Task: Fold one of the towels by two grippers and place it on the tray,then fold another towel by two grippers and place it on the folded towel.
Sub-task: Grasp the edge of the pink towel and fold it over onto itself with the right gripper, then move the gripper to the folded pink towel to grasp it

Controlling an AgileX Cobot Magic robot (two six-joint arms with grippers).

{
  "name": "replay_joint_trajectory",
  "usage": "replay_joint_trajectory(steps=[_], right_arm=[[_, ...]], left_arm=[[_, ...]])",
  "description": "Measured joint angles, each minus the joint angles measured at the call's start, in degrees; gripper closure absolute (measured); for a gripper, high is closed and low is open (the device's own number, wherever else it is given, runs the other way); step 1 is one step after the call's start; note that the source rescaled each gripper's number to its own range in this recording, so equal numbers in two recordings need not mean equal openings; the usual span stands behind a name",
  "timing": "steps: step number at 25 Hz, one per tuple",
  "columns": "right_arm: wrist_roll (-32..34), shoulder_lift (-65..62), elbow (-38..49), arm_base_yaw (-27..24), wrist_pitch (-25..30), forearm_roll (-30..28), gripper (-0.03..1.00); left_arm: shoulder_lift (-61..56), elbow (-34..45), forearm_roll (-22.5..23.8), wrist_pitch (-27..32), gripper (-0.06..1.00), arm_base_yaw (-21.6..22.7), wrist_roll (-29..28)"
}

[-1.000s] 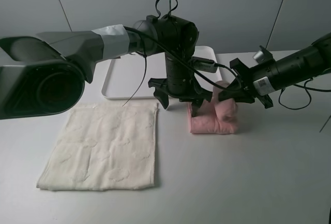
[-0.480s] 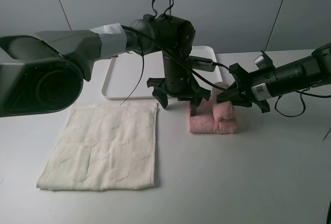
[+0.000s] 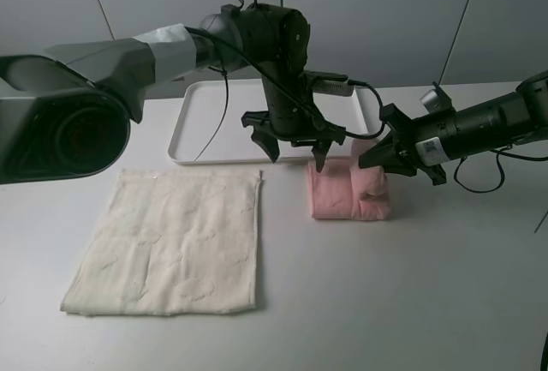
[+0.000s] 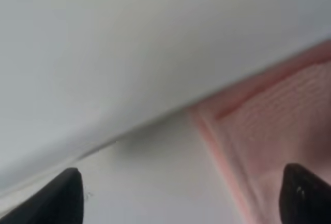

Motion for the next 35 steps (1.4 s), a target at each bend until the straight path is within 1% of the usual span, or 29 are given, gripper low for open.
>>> replay_joint_trajectory(steps=[7, 9, 11, 13, 15, 18, 20, 25, 27, 30, 32, 35], right_arm=[[-0.1, 0.0, 0.0, 0.0, 0.0, 0.1, 0.91], [-0.1, 0.0, 0.0, 0.3, 0.0, 0.8, 0.82], [-0.1, 0.0, 0.1, 1.2, -0.1, 2.6, 0.67], [0.0, 0.0, 0.1, 3.1, -0.2, 5.2, 0.57], [-0.4, 0.0, 0.1, 5.1, -0.3, 7.7, 0.53], [-1.9, 0.0, 0.1, 7.0, -0.4, 9.8, 0.52], [-2.3, 0.0, 0.2, 7.1, -0.4, 10.5, 0.51], [-2.9, -0.1, 0.1, 5.6, -0.4, 10.1, 0.40], [-2.0, -0.8, -0.8, 4.1, -0.4, 8.1, 0.36], [0.4, -2.2, -2.5, 1.4, -0.4, 3.4, 0.35], [3.5, -2.7, -3.7, -0.4, -0.4, -1.1, 0.35], [8.5, -2.7, -4.2, -2.2, -1.9, -10.4, 0.35]], left_arm=[[-0.6, -6.6, -0.2, 0.1, -0.03, 1.6, 2.0], [-0.7, -7.9, -1.0, 0.1, -0.03, 2.3, 2.2], [-0.8, -8.2, -1.8, 0.1, -0.03, 3.1, 3.1], [-0.8, -8.3, -2.9, 0.1, -0.03, 3.8, 3.8], [-0.8, -8.3, -3.7, 0.1, -0.03, 4.5, 4.0], [-0.8, -8.5, -4.2, 0.1, -0.03, 5.4, 4.1], [-0.8, -8.5, -5.0, 0.1, -0.03, 6.1, 4.1], [-0.8, -8.5, -5.3, 0.1, -0.03, 6.7, 4.5], [-0.8, -8.5, -5.4, 0.1, -0.03, 6.7, 4.7], [-0.8, -8.5, -5.5, 0.1, -0.03, 6.7, 5.0], [-0.8, -8.5, -6.2, 0.1, -0.03, 6.7, 5.3], [-0.8, -8.5, -6.6, 0.1, -0.03, 6.7, 5.5]])
